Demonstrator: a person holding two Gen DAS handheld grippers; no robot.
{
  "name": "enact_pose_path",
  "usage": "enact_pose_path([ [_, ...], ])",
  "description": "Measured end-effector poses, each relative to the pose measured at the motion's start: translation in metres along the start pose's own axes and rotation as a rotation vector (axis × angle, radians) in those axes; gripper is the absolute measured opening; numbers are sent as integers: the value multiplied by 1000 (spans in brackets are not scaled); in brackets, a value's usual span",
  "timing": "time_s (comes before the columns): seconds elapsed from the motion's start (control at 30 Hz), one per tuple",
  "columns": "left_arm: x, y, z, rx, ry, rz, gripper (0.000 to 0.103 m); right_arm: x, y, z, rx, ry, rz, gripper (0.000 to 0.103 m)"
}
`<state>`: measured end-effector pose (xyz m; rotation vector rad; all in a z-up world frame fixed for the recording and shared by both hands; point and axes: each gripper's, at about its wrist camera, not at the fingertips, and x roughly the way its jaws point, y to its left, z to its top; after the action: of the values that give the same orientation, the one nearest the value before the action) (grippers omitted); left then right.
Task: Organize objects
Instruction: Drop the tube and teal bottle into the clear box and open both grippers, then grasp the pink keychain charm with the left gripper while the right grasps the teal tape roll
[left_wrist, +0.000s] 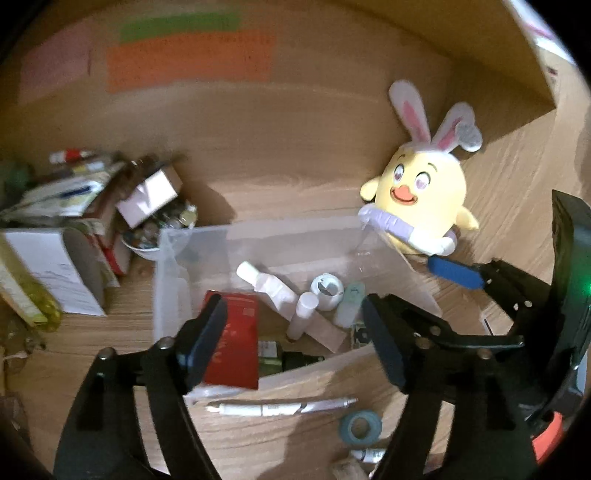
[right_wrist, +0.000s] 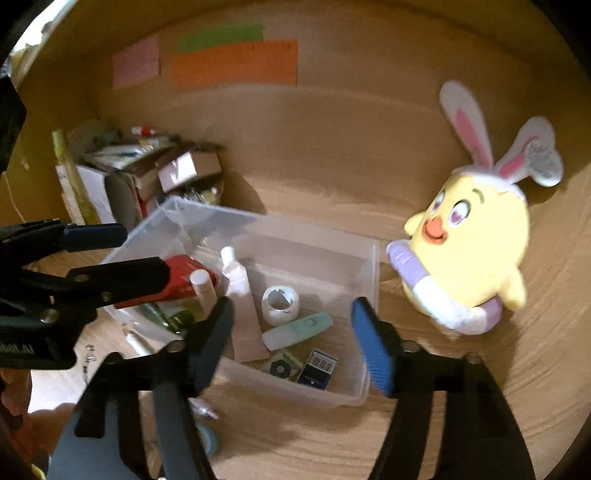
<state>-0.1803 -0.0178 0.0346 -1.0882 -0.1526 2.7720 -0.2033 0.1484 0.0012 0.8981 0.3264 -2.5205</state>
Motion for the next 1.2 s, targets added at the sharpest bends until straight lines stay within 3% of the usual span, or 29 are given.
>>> enact_pose_path([
  [0.07,-15,-2,-3,13,-36,28,90,-16,3,-3,-9,-35,-7,77],
  [0.13,-26,-2,-7,22,-63,44,94,-26,6,-5,-14,-54,-5,82],
  [0.27,-46,3,-22,30,-82,55,95,-43,9,-16,-8,-73,29,82],
  [0.53,-47,21,-67,14,-12,101,95,-46,18,-47,-14,-32,81,82],
  [0.87,-31,41,-120,-27,118,100,95,-22,40,-84,-46,85,139,82],
  [1.1,-31,37,-151,18,145,139,95,9,52,-100,-46,207,168,80],
  [1.2,-32,37,-158,20,154,123,79,15,52,-100,-29,231,191,74],
])
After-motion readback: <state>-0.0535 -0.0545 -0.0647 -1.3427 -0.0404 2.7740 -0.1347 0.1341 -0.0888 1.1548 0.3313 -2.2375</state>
